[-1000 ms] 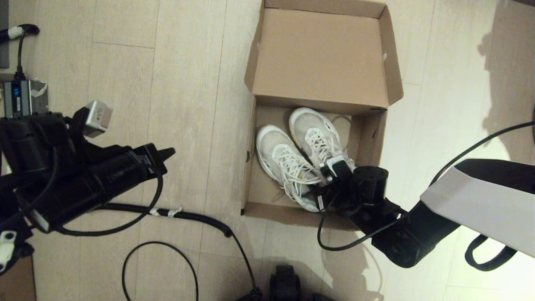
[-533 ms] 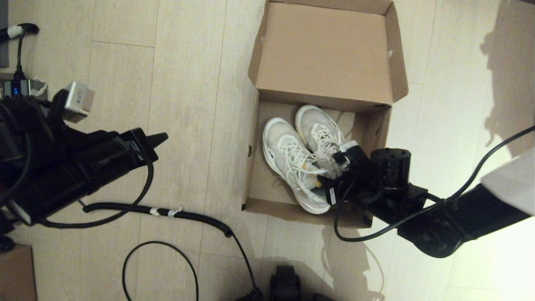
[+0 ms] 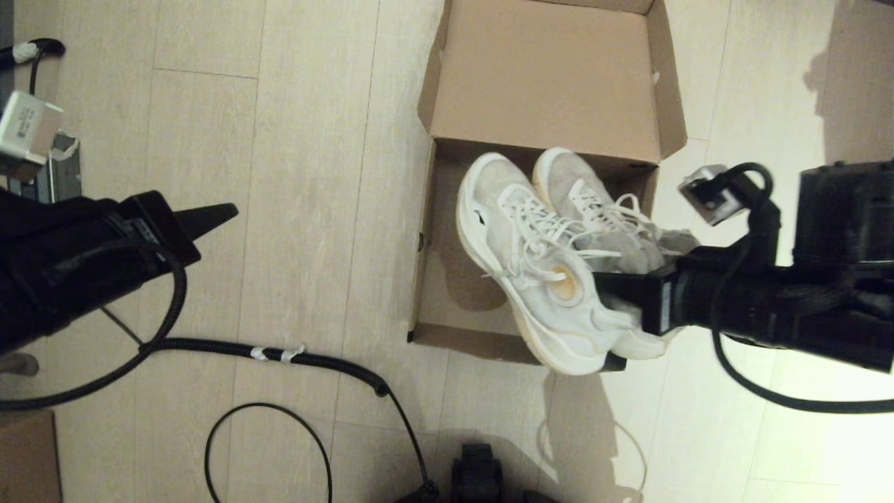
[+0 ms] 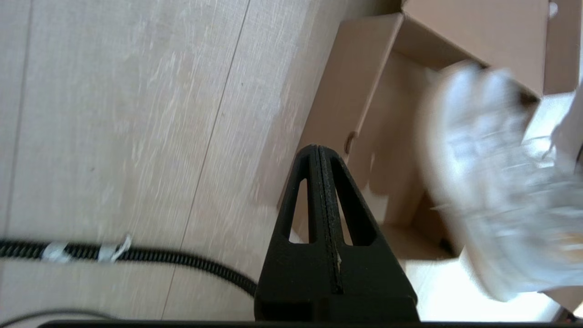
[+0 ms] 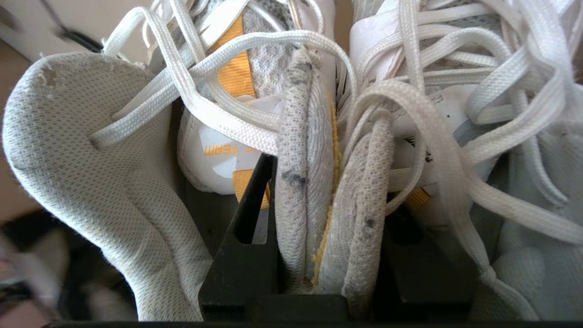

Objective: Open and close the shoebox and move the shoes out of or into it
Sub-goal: Put the shoes out of the shoe box

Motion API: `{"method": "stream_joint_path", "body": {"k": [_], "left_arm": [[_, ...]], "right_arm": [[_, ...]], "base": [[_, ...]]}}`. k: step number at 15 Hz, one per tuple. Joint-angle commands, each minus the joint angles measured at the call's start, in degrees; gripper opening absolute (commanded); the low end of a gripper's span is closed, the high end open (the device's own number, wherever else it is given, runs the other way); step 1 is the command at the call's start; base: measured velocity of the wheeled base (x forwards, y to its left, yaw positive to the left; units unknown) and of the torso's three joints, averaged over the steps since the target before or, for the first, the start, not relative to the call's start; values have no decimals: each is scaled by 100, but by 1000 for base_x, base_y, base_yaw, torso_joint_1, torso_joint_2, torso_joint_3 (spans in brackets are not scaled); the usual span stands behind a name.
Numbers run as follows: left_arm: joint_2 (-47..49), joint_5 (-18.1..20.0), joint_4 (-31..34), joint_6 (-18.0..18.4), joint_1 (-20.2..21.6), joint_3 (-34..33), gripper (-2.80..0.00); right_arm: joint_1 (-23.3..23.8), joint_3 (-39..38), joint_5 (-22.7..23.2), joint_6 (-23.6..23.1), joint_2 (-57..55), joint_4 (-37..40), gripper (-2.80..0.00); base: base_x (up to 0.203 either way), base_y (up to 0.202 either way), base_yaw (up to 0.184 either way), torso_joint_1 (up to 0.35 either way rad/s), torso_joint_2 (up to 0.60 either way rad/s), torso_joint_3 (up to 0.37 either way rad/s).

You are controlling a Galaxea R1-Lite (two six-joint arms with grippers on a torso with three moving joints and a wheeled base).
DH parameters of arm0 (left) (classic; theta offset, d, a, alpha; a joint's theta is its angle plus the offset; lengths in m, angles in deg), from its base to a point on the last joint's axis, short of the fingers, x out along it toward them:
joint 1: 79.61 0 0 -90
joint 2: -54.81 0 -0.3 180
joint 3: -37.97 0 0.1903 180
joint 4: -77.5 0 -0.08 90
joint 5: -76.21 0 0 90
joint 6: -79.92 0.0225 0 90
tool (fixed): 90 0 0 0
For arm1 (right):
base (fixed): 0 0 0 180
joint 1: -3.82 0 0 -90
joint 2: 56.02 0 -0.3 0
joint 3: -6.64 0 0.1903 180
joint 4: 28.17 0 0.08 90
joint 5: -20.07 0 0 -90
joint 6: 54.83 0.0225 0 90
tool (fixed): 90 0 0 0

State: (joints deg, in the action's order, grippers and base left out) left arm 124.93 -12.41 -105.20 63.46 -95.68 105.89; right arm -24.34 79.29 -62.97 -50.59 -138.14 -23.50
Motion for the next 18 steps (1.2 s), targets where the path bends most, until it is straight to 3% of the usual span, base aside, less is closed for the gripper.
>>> {"method": "stream_joint_path", "body": {"k": [1, 3, 4, 8, 11, 14, 18], "left_arm": [[-435, -21, 47, -15, 25, -189, -280], [-565, -23, 48, -15, 51, -387, -280], [-607, -23, 48, -15, 65, -488, -280], [-387, 9, 47, -3, 69, -473, -280], [80, 37, -13, -9, 67, -291, -280], [659, 52, -256, -39, 69, -174, -280], [1488, 64, -1117, -26, 69, 66, -280]], "right_arm": [[50, 40, 12, 75, 1167, 501, -280], [349, 151, 3, 157, 1947, 1253, -280], [740, 242, -4, 175, 2283, 1644, -280], [2916, 391, -2, 92, 2666, 2136, -280], [4259, 351, 12, -193, 2358, 2180, -280], [4660, 231, 13, -295, 1392, 1739, -280], [4724, -118, 367, -506, -57, 463, -280]], "base": [[0, 0, 0, 0, 0, 0], [0, 0, 0, 0, 0, 0], [0, 0, 0, 0, 0, 0], [0, 0, 0, 0, 0, 0], [0, 0, 0, 0, 0, 0], [0, 0, 0, 0, 0, 0], [0, 0, 0, 0, 0, 0]]}}
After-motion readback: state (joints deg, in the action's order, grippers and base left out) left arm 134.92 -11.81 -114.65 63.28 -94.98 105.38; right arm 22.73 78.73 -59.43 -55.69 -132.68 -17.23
